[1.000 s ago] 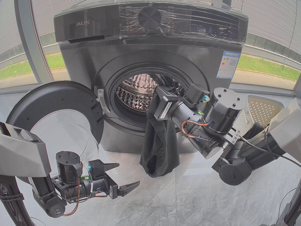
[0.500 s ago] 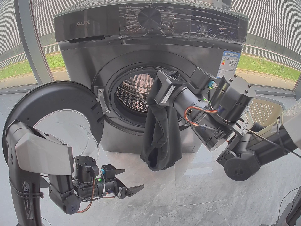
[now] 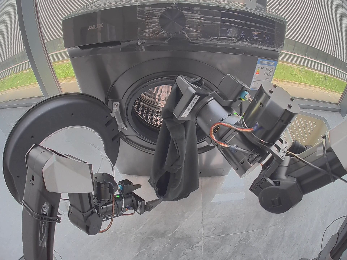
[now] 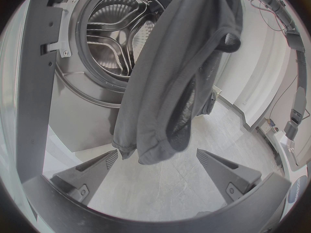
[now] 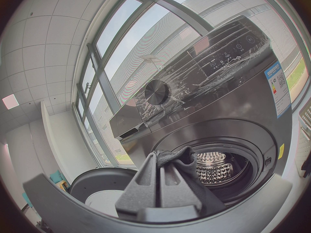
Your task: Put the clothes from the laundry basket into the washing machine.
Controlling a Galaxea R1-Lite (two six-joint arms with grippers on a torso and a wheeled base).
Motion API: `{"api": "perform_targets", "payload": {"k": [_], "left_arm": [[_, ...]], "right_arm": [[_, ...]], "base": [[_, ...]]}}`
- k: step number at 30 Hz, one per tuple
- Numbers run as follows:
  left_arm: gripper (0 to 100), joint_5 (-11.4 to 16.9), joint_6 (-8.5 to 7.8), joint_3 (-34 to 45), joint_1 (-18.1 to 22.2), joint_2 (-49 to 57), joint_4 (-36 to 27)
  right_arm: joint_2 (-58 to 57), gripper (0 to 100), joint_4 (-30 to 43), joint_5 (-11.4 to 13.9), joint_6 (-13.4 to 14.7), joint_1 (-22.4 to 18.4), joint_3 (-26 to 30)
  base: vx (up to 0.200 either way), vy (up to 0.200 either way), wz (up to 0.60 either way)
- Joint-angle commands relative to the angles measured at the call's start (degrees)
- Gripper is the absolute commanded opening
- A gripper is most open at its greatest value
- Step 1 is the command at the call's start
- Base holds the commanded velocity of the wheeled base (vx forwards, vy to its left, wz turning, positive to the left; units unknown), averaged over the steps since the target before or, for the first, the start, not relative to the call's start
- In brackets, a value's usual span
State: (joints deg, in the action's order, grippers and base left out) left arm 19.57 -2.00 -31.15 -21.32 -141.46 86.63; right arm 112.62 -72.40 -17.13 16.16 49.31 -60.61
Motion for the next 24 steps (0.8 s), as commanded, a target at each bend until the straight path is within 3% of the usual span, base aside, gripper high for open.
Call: {"api": "perform_targets", "payload": {"k": [1,8,19,24], "left_arm": [[100,0.12,0.07,-2.95,0.75,-3.65,0.03],[100,0.56,0.15,-4.36,0.49,-5.32,0.03],[100,5.22,0.07,-4.19,-0.39,-5.67,0.03],[100,6.10,0.07,-4.62,-1.18,-6.02,0.03]], "right_arm": [[0.06,0,-0.64,-0.01,0.01,0.35,-0.12],[0.32,0,-1.08,-0.01,0.01,0.61,-0.03],[1.82,0,-2.22,-0.10,0.01,0.96,-0.03],[2.08,0,-2.48,-0.10,0.01,0.96,-0.03]], "base": [[0.000,0.000,0.00],[0.000,0.000,0.00],[0.000,0.000,0.00],[0.000,0.000,0.00]]}}
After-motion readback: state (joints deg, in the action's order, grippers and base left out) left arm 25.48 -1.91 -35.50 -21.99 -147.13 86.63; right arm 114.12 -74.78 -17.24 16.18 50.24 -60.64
